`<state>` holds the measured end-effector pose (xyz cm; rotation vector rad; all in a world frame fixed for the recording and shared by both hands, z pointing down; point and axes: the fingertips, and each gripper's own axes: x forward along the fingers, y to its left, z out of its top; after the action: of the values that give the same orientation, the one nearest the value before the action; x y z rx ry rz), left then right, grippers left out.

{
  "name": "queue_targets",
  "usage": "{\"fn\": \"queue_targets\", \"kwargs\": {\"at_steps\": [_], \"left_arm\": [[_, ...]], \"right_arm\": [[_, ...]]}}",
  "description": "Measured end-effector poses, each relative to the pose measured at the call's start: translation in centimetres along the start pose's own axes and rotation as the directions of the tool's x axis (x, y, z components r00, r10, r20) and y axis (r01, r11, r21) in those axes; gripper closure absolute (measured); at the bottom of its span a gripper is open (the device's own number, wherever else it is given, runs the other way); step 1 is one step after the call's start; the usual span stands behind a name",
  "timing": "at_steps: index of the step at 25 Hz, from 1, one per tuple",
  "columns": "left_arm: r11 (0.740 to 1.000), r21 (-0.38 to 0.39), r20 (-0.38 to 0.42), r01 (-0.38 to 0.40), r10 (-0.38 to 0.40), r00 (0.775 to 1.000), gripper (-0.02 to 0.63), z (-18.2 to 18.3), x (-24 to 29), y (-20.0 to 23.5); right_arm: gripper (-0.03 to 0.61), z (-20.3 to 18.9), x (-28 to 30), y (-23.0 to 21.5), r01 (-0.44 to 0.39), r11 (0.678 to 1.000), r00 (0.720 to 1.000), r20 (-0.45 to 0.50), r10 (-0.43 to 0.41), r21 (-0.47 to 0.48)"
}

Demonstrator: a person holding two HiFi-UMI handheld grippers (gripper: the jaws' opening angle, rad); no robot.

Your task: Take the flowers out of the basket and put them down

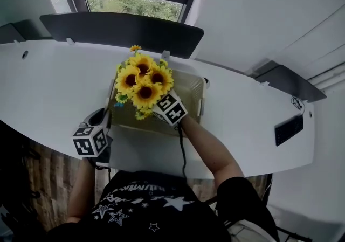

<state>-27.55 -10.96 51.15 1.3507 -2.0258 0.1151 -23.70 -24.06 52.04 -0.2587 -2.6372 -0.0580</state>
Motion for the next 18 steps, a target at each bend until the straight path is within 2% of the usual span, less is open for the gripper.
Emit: {"fn": "queue_targets", "kwargs": {"at_steps": [7,14,18], "left_arm": [[1.000,0.008,0.015,0.023,-0.023,1.000,0.551,-0.3,-0.1,0.2],[0.997,0.005,0.015,0.073,-0.073,0.997,0.551,0.0,-0.1,0.2],[0.995,0.057,0.021,0.083,-0.084,0.996,0.548,0.2,-0.1,0.1]], "right_arm": [[0.048,2.6,-2.4,0.6,0.043,0.999,0.999,0.027,-0.042,-0.006],[0.048,4.1,-5.7,1.0,0.133,0.991,0.990,0.038,-0.133,0.003],[0.048,4.0,-8.2,1.4,0.202,0.979,0.979,0.037,-0.202,0.002]]}}
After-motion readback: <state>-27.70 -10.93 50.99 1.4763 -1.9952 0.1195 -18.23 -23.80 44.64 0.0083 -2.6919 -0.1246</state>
